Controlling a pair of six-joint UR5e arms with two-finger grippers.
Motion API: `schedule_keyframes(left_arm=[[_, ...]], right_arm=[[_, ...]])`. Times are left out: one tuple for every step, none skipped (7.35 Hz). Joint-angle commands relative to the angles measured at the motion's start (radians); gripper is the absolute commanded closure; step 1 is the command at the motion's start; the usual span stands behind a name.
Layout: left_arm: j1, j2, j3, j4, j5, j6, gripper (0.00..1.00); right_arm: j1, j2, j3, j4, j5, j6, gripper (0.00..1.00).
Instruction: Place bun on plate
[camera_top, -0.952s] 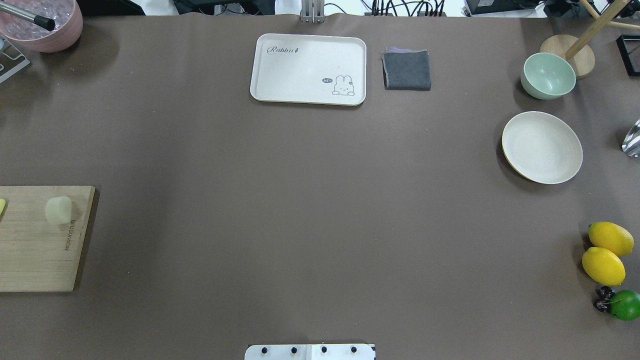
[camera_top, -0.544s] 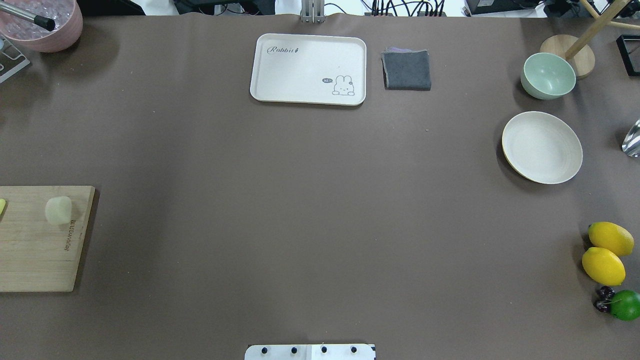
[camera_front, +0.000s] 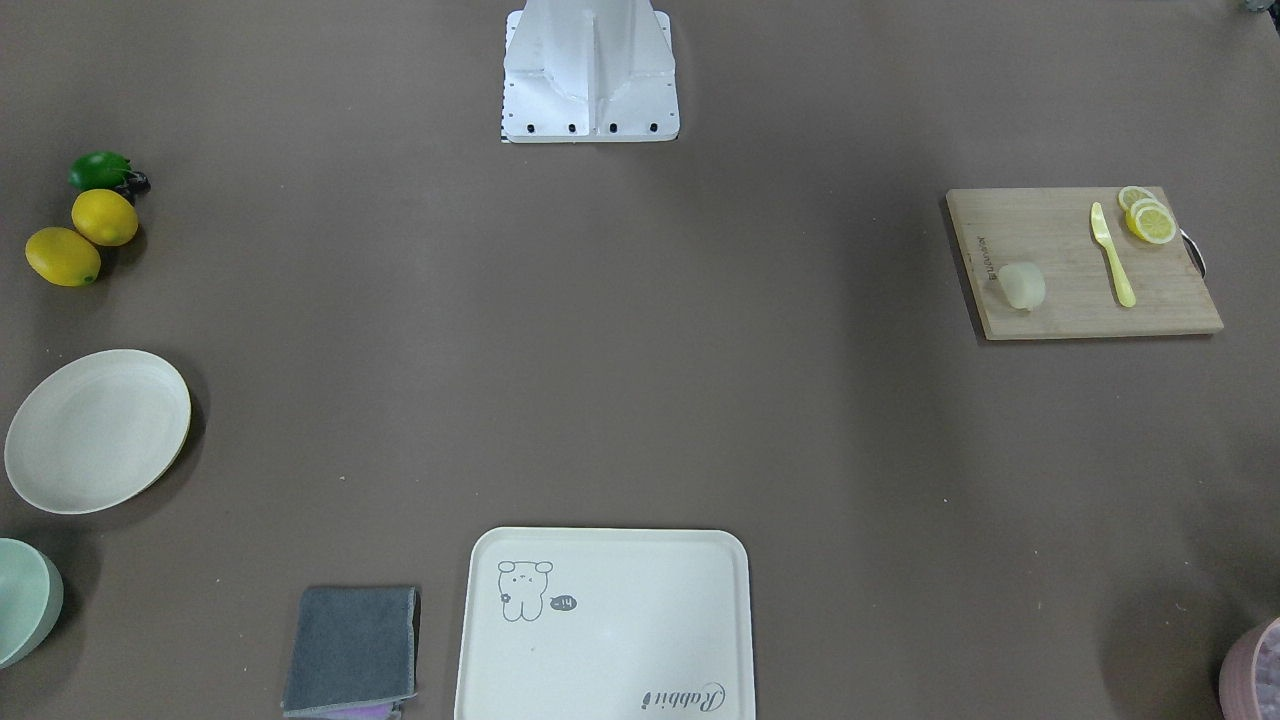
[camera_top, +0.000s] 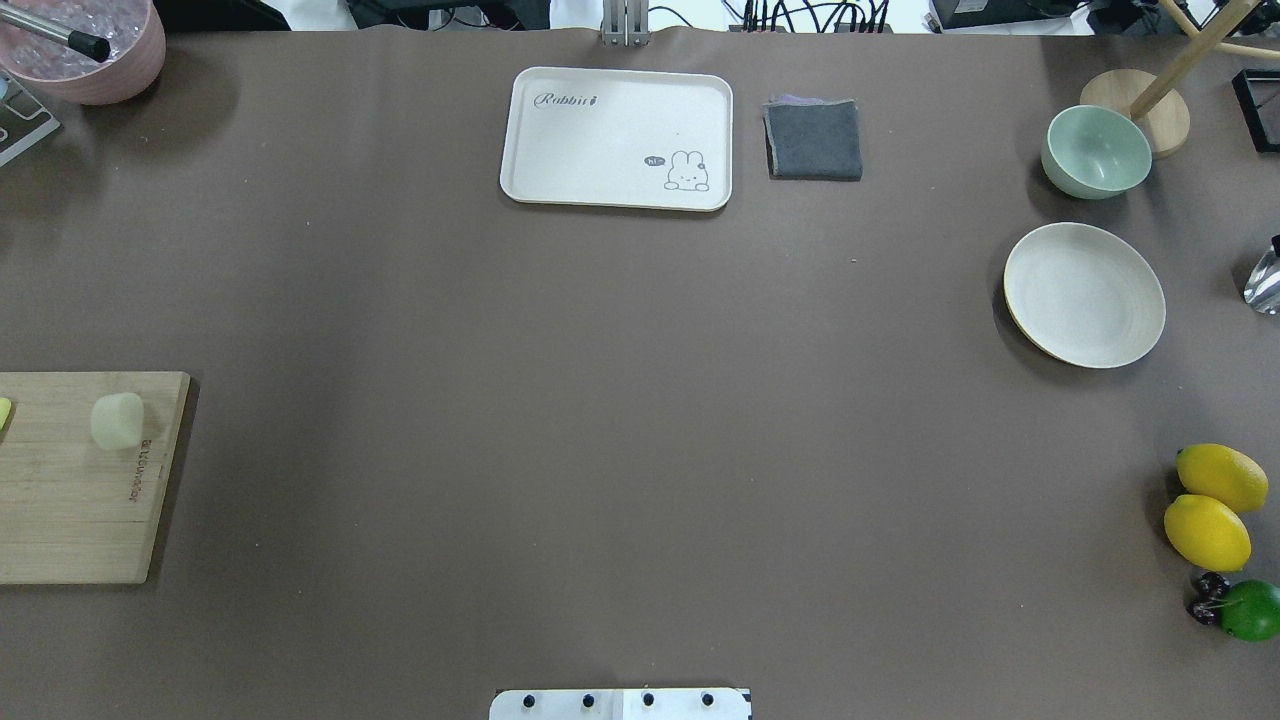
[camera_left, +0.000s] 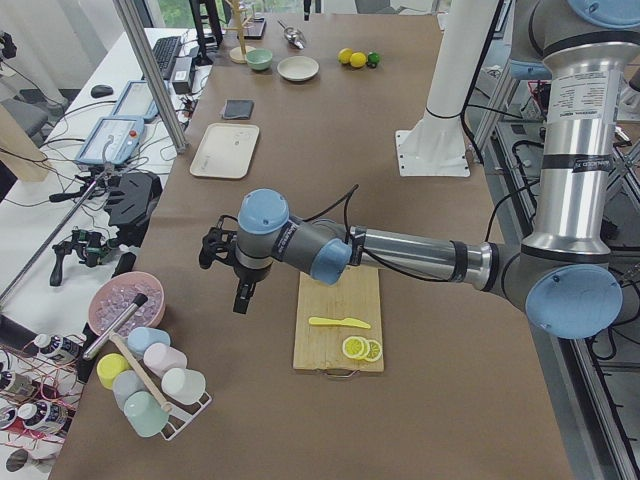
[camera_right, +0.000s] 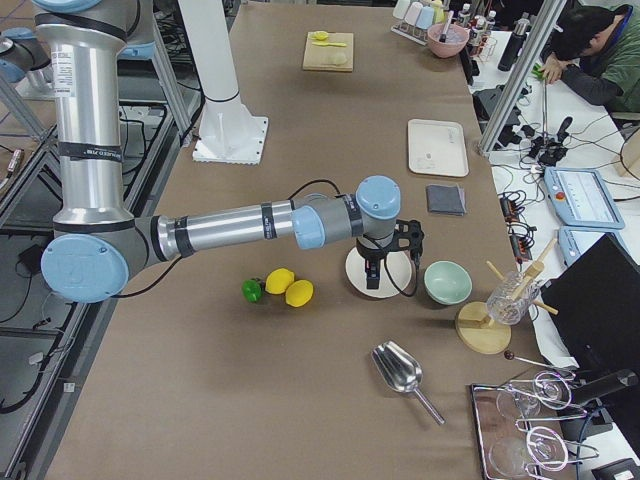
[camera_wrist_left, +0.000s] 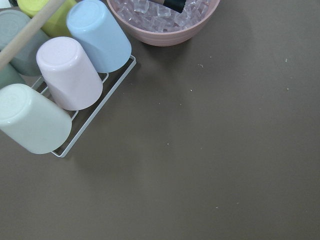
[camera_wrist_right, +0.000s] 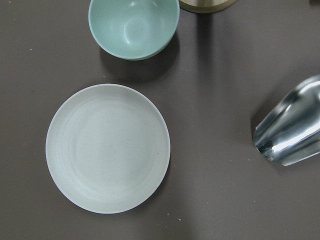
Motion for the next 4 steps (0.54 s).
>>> schedule_keyframes(left_arm=[[0.056,0.000,0.001,-0.049,0.005,-0.093,0.02],[0.059,-0.001,0.002,-0.050,0.005,-0.094,0.02],[0.061,-0.003,0.004,-0.050,0.005,-0.094,0.02],[0.061,-0.003,0.005,-0.050,0.005,-0.094,0.02]], right_arm=[[-0.099,0.011,-0.185,0.319,-0.057,0.163,0.00],[-0.162,0.041,-0.255,0.428,-0.121,0.277,0.00],[-0.196,0.075,-0.312,0.448,-0.134,0.317,0.00],[-0.213,0.077,-0.323,0.448,-0.135,0.319,0.00]])
